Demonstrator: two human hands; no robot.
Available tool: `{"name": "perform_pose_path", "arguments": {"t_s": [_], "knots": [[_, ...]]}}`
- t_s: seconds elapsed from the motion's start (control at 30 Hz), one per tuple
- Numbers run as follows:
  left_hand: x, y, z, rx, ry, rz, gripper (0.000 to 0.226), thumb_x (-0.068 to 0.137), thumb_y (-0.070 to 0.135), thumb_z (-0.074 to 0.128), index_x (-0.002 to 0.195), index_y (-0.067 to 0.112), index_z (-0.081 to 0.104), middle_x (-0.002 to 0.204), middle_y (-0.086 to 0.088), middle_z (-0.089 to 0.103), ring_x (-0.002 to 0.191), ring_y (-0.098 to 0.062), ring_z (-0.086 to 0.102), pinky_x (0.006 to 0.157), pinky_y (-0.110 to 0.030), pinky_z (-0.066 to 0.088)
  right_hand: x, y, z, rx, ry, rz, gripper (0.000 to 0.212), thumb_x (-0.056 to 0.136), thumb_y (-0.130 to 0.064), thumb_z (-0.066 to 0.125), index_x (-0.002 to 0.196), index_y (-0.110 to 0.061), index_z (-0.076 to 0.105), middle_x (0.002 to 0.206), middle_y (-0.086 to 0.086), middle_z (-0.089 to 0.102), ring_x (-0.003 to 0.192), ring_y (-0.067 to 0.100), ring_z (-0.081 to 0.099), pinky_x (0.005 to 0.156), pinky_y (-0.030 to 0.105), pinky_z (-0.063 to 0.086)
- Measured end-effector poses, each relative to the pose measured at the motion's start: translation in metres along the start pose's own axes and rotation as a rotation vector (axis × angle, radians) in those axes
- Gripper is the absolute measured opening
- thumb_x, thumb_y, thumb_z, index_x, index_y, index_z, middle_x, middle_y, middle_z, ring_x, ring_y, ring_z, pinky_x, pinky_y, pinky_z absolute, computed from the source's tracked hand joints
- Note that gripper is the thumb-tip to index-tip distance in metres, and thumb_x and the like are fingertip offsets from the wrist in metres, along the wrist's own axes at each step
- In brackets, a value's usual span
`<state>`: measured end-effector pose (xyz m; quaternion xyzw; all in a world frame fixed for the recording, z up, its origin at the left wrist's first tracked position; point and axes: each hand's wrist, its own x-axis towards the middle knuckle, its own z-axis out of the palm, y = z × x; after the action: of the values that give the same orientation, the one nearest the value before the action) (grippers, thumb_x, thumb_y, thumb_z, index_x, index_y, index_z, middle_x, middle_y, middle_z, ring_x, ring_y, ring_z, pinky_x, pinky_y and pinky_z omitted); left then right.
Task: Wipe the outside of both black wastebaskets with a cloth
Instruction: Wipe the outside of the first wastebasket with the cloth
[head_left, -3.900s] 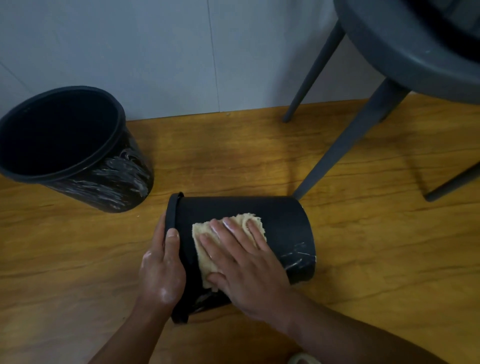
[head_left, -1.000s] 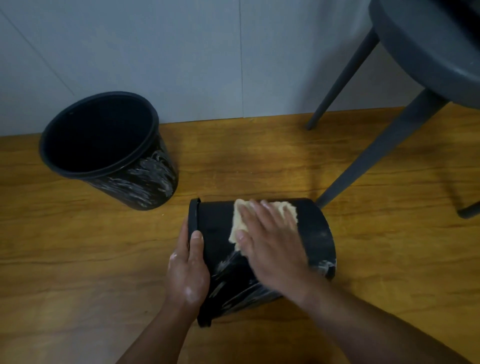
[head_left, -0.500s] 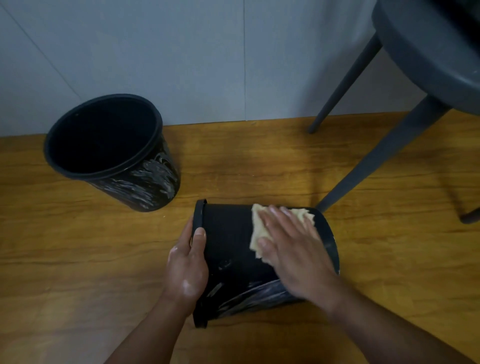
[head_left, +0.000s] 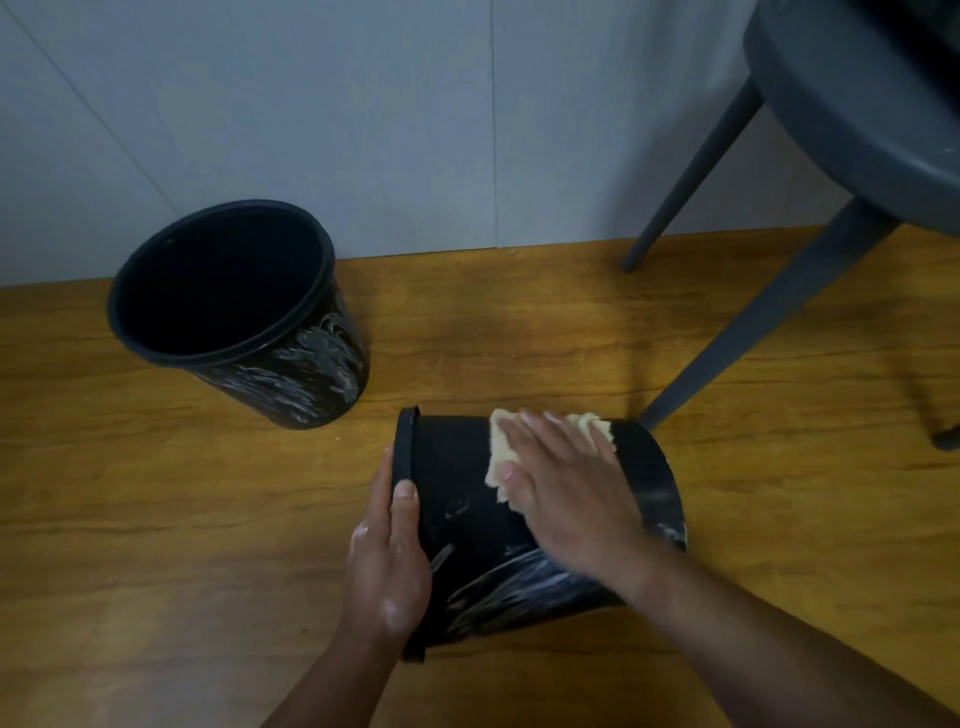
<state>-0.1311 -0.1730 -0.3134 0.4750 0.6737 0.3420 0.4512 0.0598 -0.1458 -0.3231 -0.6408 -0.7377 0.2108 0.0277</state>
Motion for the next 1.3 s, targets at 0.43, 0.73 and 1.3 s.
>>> {"name": "perform_pose_path", "arguments": {"t_s": [0.43, 0.73, 1.3], "knots": [[0.008, 0.003, 0.005, -0.151, 0.019, -0.086, 0.037, 0.108, 0.031, 0.035, 0.142, 0.043, 0.043, 0.093, 0.032, 0.072, 0.097, 0.012, 0.066, 0.085, -0.018, 0.049, -0.022, -0.043, 0.027, -0.125, 0.061, -0.293, 0.059, 0.106, -0.052, 0.022, 0.161, -0.03, 0.015, 0.17, -0.002, 0.014, 0.157, 0.022, 0.007, 0.125, 0.054, 0.008], [0.011, -0.005, 0.007, -0.148, 0.018, -0.104, 0.042, 0.106, 0.044, 0.035, 0.148, 0.046, 0.041, 0.131, 0.015, 0.062, 0.123, -0.011, 0.058, 0.108, -0.043, 0.046, 0.003, 0.016, -0.006, -0.046, -0.025, 0.123, 0.061, 0.104, -0.054, 0.001, 0.161, -0.034, 0.01, 0.17, -0.005, 0.011, 0.156, 0.018, 0.002, 0.124, 0.049, -0.003], [0.013, 0.006, 0.007, -0.194, 0.008, -0.117, 0.04, 0.107, 0.035, 0.036, 0.145, 0.04, 0.046, 0.101, 0.013, 0.071, 0.088, 0.011, 0.068, 0.08, -0.019, 0.049, -0.026, -0.048, 0.036, -0.101, 0.125, -0.26, 0.067, 0.103, -0.058, 0.027, 0.161, -0.025, 0.02, 0.169, 0.002, 0.017, 0.157, 0.023, 0.006, 0.123, 0.057, 0.008]]}}
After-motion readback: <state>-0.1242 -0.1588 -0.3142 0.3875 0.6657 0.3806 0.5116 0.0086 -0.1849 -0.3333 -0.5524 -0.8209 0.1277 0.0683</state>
